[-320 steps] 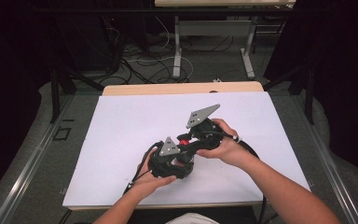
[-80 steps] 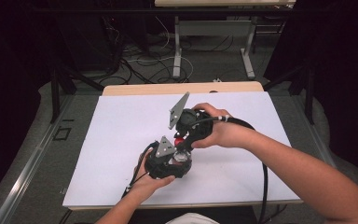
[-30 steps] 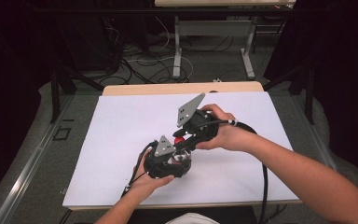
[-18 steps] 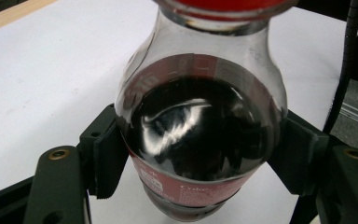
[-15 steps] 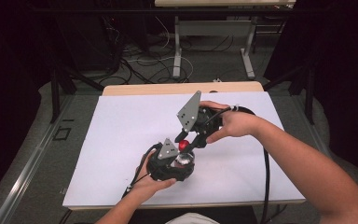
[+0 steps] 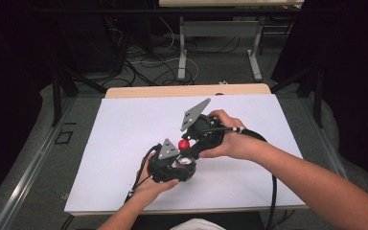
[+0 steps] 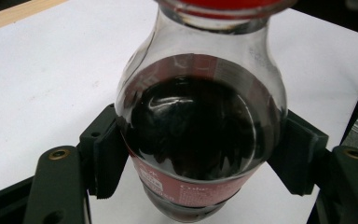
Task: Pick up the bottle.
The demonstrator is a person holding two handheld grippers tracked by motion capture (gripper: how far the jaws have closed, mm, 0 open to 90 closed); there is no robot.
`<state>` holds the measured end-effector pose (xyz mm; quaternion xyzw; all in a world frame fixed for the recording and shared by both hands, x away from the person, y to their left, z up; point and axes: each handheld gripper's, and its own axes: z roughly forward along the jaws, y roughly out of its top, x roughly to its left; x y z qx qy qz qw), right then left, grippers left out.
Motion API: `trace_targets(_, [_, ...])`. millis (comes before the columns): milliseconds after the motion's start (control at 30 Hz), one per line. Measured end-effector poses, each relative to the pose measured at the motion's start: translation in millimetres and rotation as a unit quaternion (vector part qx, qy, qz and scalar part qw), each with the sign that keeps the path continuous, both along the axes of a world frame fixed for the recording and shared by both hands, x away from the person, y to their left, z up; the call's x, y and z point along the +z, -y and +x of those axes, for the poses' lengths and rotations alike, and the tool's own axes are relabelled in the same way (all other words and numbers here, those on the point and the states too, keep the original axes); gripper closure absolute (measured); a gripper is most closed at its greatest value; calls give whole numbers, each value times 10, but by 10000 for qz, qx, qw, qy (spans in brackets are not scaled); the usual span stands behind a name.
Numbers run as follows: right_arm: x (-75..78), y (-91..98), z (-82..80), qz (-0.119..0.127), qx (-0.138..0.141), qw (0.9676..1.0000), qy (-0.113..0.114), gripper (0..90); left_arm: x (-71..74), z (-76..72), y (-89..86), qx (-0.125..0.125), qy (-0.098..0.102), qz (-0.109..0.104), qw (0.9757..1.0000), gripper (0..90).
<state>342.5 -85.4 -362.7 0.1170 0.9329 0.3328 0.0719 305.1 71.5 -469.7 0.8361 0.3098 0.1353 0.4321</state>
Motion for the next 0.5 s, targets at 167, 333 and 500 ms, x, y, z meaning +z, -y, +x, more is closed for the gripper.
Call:
trace_targets(167, [-12, -9, -24, 122, -297, 9995, -5, 553, 0, -7, -4, 18, -30, 33, 10000, 299])
trace_targets(333, [-4, 1, -5, 125, -201, 9997, 41, 604, 2, 0, -5, 52, 49, 14, 10000, 299])
trace_targets(500, [2, 17, 53, 52, 69, 9999, -74, 606, -7, -2, 8, 8, 52, 49, 10000, 299])
